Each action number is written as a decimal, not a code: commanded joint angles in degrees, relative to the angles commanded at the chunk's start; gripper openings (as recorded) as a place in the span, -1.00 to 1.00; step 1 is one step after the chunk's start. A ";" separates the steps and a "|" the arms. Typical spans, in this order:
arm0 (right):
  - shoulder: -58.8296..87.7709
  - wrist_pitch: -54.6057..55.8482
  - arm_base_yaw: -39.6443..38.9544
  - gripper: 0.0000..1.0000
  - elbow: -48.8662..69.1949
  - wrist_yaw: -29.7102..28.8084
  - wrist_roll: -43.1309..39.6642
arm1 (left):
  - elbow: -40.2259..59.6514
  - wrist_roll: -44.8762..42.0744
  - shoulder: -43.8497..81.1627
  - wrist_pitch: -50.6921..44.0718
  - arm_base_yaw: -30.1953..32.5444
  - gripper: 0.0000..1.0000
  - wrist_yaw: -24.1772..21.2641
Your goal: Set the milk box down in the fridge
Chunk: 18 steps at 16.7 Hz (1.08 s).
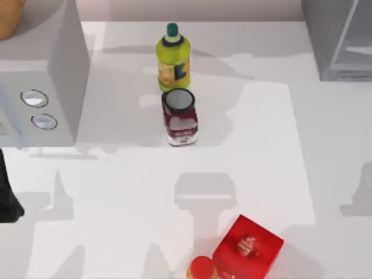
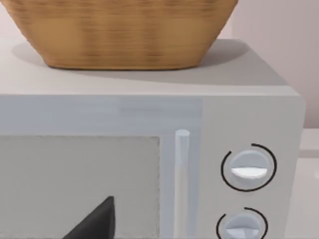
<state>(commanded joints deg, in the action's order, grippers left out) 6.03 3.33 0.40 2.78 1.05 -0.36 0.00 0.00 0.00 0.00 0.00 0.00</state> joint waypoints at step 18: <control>94.27 49.34 11.51 -1.00 40.01 11.17 0.30 | 0.00 0.00 0.00 0.00 0.00 1.00 0.00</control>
<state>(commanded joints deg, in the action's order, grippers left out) 100.30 52.67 11.91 42.78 12.22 -0.06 0.00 0.00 0.00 0.00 0.00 0.00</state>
